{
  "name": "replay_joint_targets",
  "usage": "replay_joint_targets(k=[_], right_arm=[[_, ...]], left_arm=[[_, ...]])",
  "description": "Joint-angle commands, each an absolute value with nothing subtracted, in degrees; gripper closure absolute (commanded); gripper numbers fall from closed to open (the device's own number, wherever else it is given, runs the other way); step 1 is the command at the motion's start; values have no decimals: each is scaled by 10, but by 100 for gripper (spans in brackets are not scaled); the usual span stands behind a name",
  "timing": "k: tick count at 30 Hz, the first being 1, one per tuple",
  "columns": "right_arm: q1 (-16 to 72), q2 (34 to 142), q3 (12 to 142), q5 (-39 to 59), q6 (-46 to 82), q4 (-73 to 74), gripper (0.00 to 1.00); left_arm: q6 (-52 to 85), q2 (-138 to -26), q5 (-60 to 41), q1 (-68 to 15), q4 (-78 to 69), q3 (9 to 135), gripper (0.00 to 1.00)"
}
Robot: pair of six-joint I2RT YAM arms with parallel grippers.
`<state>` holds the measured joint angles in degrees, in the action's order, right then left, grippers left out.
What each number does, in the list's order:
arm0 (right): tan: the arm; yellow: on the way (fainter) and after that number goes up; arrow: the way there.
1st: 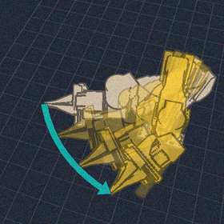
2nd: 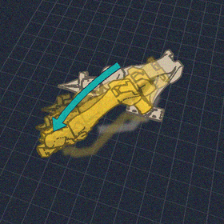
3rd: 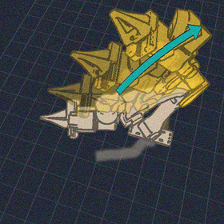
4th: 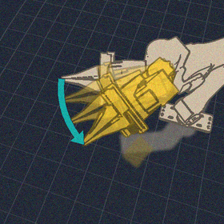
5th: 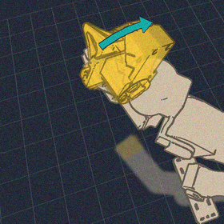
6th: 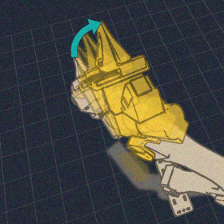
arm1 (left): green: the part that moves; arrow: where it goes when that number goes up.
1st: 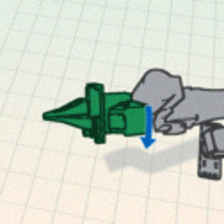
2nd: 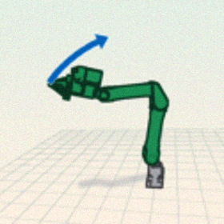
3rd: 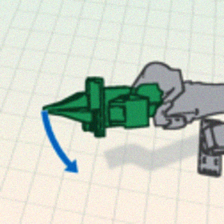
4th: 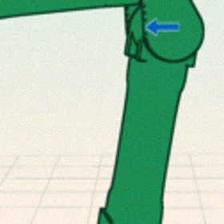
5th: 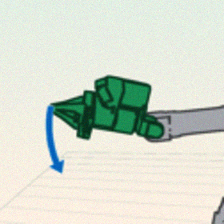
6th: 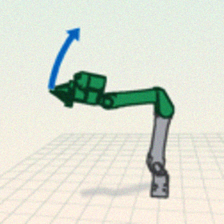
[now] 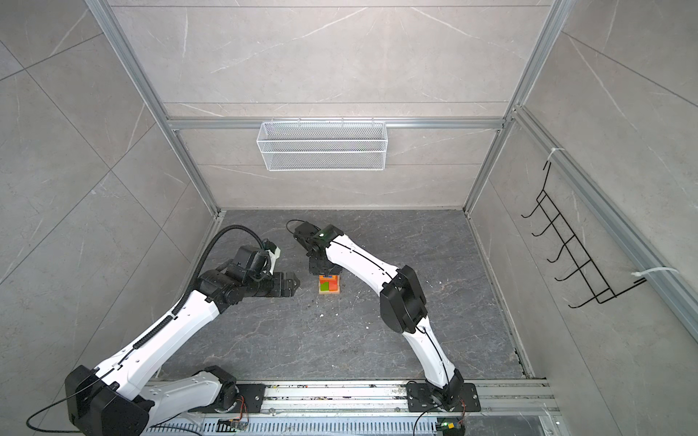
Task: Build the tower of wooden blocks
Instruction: 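Lower the purple cube onto the red cube with the right gripper, then open the right gripper and raise it off the purple cube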
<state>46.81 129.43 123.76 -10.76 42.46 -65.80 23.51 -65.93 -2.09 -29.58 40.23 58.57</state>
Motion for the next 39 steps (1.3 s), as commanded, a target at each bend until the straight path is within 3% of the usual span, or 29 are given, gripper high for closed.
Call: replay_joint_targets(k=[1,6,12,17,18,30,39], right_arm=[[468,1307,1252,-117,430,-664,77],[468,1300,1249,-117,422,-660,62],[468,1272,1238,-134,411,-647,26],[468,1228,1204,-152,391,-618,9],[468,1214,1190,-157,387,-607,2],[421,1030,970,-183,322,-459,1],[302,874,746,-190,257,-314,0]], left_arm=[[236,-647,-31,-293,396,584,1],[236,-647,-31,-293,396,585,1],[242,-649,-24,-293,396,584,0],[241,-651,-12,-293,397,586,0],[240,-652,-10,-294,399,589,0],[213,-692,63,-291,448,657,0],[156,-721,61,-266,336,620,0]])
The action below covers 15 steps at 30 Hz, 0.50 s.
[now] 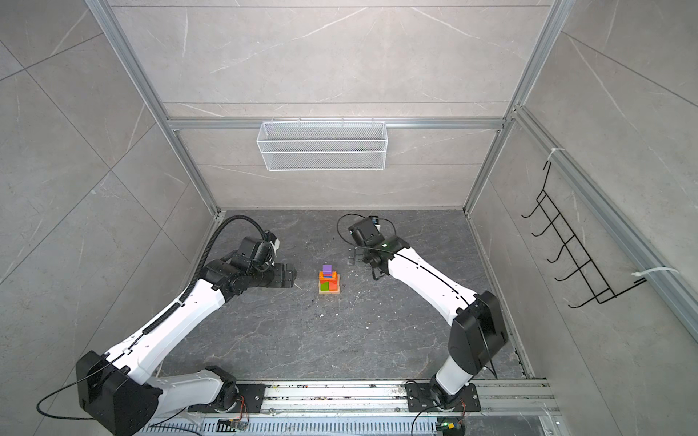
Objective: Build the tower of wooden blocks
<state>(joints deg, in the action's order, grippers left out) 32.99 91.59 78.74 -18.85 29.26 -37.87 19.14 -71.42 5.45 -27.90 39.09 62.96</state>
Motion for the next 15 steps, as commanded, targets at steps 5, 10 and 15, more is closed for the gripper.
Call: replay_joint_targets(k=[5,10,15], right_arm=[[262,783,611,-233,182,-180,0],[217,742,525,-269,151,-90,0],[171,733,452,-288,136,-24,0]], left_arm=[[115,-743,37,-240,281,597,0],[84,-742,26,-165,201,557,0],[35,-734,24,-74,115,515,0]])
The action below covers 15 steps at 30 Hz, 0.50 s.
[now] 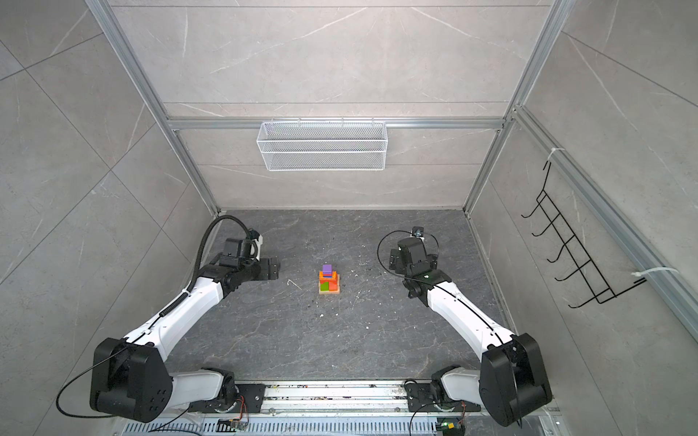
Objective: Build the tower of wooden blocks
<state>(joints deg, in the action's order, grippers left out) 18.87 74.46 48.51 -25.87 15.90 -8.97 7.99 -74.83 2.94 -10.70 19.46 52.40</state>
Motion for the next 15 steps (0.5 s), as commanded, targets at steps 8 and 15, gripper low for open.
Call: replay_joint_targets(k=[8,15], right_arm=[[124,723,339,-282,136,121,0],[122,739,259,-293,90,255,0]], left_arm=[[2,-743,-35,28,-102,371,1],[-5,-820,-25,37,-276,310,1]])
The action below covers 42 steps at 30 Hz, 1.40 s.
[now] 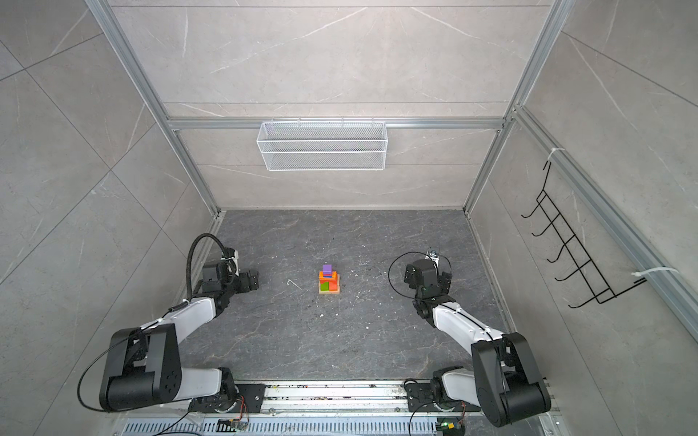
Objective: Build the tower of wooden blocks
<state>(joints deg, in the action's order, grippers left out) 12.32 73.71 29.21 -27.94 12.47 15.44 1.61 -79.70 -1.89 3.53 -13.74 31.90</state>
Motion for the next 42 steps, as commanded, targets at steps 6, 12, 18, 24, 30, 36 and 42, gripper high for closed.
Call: replay_joint_targets(k=[6,12,18,24,30,36,42], right_arm=[[122,773,219,-302,50,379,2],[117,822,201,-271,25,481,0],[105,851,242,-169,0,427,3],[83,856,211,-155,18,483,0],[79,862,197,-176,32,514,1],[79,871,198,-90,-7,518,1],[49,868,204,-35,12,500,1]], left_arm=[[-10,-839,-35,39,-386,253,2],[-1,-862,-5,36,-500,200,0],[10,-862,25,36,-476,212,0],[15,-859,46,35,-482,206,0],[15,-859,46,35,-484,205,0],[14,-859,39,36,-487,204,0],[8,-859,25,36,-478,209,0]])
